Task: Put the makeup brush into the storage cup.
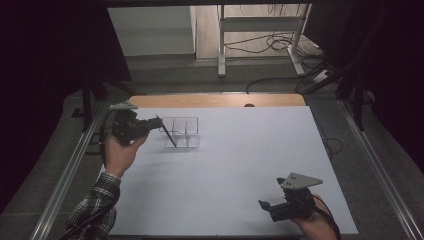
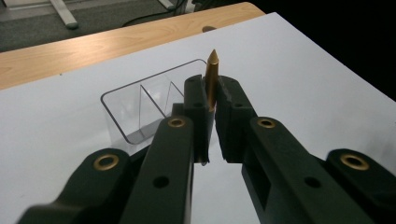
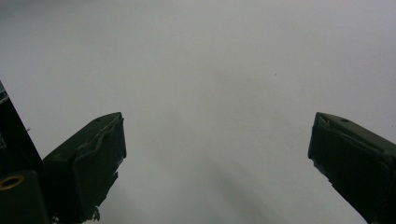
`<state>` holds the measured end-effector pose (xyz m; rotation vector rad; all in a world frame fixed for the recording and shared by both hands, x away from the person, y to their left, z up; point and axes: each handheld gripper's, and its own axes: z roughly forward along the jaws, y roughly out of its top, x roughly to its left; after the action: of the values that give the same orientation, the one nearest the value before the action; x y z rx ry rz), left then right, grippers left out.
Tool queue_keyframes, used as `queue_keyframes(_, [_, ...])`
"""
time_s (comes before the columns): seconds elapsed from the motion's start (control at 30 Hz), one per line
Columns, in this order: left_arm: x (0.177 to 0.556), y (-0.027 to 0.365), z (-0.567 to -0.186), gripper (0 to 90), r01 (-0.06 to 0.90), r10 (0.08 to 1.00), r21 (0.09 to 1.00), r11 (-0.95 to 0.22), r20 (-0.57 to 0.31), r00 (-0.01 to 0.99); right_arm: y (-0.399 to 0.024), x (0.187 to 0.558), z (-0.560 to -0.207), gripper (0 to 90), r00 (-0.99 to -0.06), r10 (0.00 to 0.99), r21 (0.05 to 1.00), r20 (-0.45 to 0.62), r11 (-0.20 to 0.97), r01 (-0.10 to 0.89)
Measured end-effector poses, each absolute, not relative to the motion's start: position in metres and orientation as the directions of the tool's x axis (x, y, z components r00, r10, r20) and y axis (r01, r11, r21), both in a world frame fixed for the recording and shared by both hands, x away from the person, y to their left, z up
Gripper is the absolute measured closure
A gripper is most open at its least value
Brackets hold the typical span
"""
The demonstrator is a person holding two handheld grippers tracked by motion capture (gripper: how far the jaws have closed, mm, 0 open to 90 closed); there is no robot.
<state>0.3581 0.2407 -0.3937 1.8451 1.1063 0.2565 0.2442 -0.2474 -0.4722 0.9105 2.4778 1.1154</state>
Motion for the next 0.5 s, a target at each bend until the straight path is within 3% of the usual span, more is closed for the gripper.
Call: queue_keyframes(0.5, [0.365,0.248,-0.379,84.2,0.577,0.796,0.804,-0.143,-0.253,0.550,-0.248,0.244,-0.474,4.3,-0.764,0.645,0.739,0.008,0.511,0.439])
